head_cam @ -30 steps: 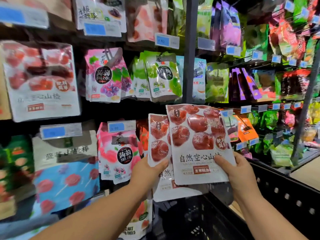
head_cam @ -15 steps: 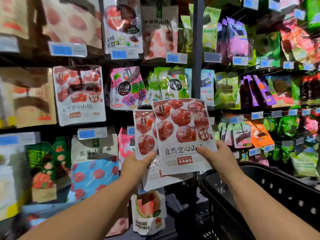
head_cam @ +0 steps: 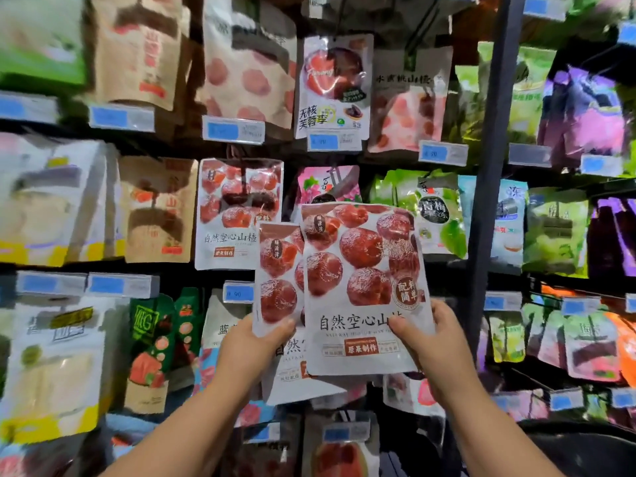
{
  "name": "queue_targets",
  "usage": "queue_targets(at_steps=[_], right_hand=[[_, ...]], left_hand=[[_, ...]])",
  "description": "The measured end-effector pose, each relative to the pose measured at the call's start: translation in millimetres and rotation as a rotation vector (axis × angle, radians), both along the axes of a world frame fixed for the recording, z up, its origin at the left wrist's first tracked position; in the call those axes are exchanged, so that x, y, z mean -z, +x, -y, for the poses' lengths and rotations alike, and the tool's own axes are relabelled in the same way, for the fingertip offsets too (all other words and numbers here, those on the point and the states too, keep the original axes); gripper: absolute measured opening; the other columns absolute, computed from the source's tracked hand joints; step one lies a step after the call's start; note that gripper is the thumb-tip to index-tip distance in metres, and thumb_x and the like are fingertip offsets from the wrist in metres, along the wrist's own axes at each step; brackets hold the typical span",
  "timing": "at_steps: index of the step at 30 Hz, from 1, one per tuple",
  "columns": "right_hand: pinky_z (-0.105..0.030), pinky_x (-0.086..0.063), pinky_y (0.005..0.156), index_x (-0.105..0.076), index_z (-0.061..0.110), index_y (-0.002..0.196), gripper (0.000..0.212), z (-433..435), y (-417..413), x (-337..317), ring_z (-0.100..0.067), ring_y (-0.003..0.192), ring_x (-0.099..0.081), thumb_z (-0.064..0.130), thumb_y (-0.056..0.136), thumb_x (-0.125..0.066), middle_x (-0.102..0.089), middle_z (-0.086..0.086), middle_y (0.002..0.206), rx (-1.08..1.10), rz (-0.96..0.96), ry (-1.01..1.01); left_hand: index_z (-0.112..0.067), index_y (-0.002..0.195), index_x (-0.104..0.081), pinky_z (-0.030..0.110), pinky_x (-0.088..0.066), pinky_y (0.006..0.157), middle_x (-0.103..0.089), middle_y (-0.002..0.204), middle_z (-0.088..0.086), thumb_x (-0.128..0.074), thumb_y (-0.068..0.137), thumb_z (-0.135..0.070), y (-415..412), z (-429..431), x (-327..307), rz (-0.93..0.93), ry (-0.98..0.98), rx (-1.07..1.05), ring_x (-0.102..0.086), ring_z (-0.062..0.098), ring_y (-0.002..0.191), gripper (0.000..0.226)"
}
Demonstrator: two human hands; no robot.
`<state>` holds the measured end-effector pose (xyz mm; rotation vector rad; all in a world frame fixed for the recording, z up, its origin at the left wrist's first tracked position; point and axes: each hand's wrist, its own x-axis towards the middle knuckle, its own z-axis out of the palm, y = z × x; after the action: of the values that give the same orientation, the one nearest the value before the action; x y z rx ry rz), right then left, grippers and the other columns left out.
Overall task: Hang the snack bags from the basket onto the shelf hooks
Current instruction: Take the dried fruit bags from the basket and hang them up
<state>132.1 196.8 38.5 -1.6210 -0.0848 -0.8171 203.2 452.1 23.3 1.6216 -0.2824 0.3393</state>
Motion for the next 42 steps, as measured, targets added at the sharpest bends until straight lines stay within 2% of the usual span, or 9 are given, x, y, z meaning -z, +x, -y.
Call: queue_targets(at_steps=[3, 6, 13, 17, 22, 25, 28, 33, 42], right_hand=[[-0.055, -0.056, 0.088, -0.064, 0.014, 0.11, 0.04, -21, 32, -1, -0.025, 0.094, -0.073, 0.017, 0.076, -0.085, -0.075, -0.005, 0.102, -0.091, 0.016, 0.008], [-0.053, -0.056, 0.087, -0.065, 0.02, 0.108, 0.05, -43, 59, -3, -0.023, 0.094, -0.073, 0.034, 0.066, -0.087, -0.076, -0.001, 0.102, -0.113, 0.029, 0.013], [-0.057, -0.054, 0.091, -0.066, 0.018, 0.107, 0.034, -86, 103, -20, -0.027, 0.095, -0.073, 0.021, 0.078, -0.082, -0.076, -0.005, 0.102, -0.168, 0.066, -0.002], [-0.058, -0.054, 0.091, -0.064, 0.013, 0.111, 0.05, -110, 113, -32, -0.028, 0.094, -0.073, 0.029, 0.07, -0.087, -0.075, -0.008, 0.103, -0.211, 0.092, 0.003], [-0.051, -0.059, 0.078, -0.061, 0.005, 0.114, 0.094, -127, 114, -41, -0.04, 0.093, -0.072, 0.052, 0.039, -0.096, -0.074, -0.018, 0.103, -0.308, 0.1, 0.12], [-0.047, -0.061, 0.069, -0.061, 0.001, 0.115, 0.083, -128, 109, -45, -0.042, 0.09, -0.072, 0.039, 0.049, -0.093, -0.074, -0.02, 0.101, -0.355, 0.087, 0.154], [-0.053, -0.059, 0.079, -0.062, 0.003, 0.114, 0.092, -126, 106, -52, -0.041, 0.093, -0.072, 0.046, 0.04, -0.097, -0.074, -0.02, 0.103, -0.337, 0.103, 0.131], [-0.051, -0.054, 0.091, -0.061, 0.006, 0.116, 0.055, -127, 108, -66, -0.036, 0.098, -0.071, 0.021, 0.067, -0.079, -0.075, -0.015, 0.105, -0.302, 0.12, 0.12], [-0.05, -0.048, 0.104, -0.045, 0.021, 0.139, 0.112, -158, 148, -74, -0.024, 0.119, -0.061, 0.067, 0.046, -0.089, -0.062, -0.002, 0.132, -0.165, 0.141, -0.021]], left_hand=[[-0.034, 0.084, -0.07, 0.03, -0.051, 0.07, -0.072, 0.081, -0.01, -0.079, 0.08, -0.04, 17, -33, -8, 0.018, 0.047, -0.061, -0.067, 0.013, 0.082, 0.011], [-0.031, 0.086, -0.074, 0.042, -0.056, 0.083, -0.076, 0.086, -0.006, -0.083, 0.063, -0.054, 34, -71, -15, 0.028, 0.035, -0.096, -0.071, 0.019, 0.086, 0.034], [-0.024, 0.088, -0.075, 0.051, -0.058, 0.08, -0.077, 0.081, 0.0, -0.085, 0.059, -0.052, 48, -143, -26, -0.017, -0.047, -0.138, -0.074, 0.028, 0.079, 0.041], [-0.014, 0.088, -0.075, 0.039, -0.057, 0.072, -0.077, 0.078, 0.002, -0.09, 0.063, -0.044, 53, -166, -29, -0.028, -0.14, -0.103, -0.073, 0.031, 0.083, 0.042], [-0.014, 0.102, -0.073, 0.063, -0.052, 0.089, -0.074, 0.101, 0.019, -0.093, 0.046, -0.051, 53, -186, -32, -0.092, -0.244, 0.092, -0.071, 0.042, 0.092, 0.07], [-0.002, 0.109, -0.067, 0.061, -0.053, 0.086, -0.074, 0.097, 0.024, -0.087, 0.067, -0.03, 50, -193, -38, -0.107, -0.235, 0.15, -0.071, 0.045, 0.088, 0.055], [0.001, 0.109, -0.064, 0.053, -0.056, 0.079, -0.073, 0.094, 0.025, -0.073, 0.072, -0.021, 48, -203, -42, -0.118, -0.216, 0.142, -0.071, 0.045, 0.084, 0.044], [0.003, 0.108, -0.061, 0.053, -0.057, 0.075, -0.072, 0.091, 0.03, -0.067, 0.085, -0.014, 49, -221, -47, -0.132, -0.29, 0.053, -0.069, 0.049, 0.081, 0.03], [0.0, 0.109, -0.063, 0.063, -0.054, 0.083, -0.073, 0.091, 0.026, -0.068, 0.086, -0.016, 44, -240, -55, -0.134, -0.342, -0.049, -0.07, 0.048, 0.083, 0.028]])
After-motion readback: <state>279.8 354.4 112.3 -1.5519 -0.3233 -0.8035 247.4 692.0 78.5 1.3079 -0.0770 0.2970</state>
